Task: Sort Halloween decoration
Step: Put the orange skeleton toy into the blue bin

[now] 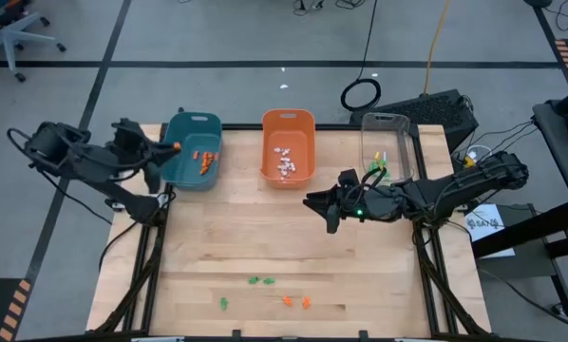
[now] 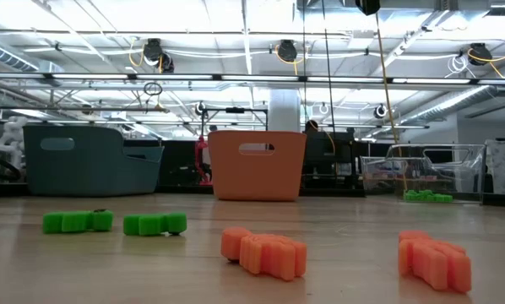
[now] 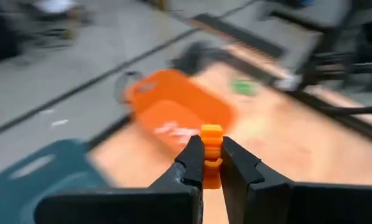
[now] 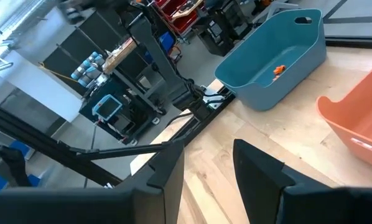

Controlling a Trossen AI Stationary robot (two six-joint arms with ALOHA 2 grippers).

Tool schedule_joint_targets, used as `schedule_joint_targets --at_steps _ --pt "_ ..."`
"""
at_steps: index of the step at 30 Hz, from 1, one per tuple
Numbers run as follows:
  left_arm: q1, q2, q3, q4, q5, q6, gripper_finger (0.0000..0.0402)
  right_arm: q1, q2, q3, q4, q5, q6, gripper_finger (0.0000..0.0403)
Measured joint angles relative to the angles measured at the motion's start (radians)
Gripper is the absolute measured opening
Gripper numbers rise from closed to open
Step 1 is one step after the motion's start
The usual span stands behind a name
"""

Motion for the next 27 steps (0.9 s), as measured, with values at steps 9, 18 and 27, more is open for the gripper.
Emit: schedule_joint_targets --at_steps 9,18,27 --pt "0.182 -0.002 0.000 -0.157 -0.038 -0.052 0.0019 0.000 0.000 0.000 0.000 0.000 0.011 0.0122" --pt "0.368 -0.006 -0.165 -0.133 0.174 -0.052 0.0010 -0.017 0.000 0.000 -0.001 -0.005 -0.043 0.0122" --pt "0.580 0.028 -0.416 0.001 0.342 -0.038 0.0012 -0.018 0.000 0.000 -0.018 -0.087 -0.035 0.0122"
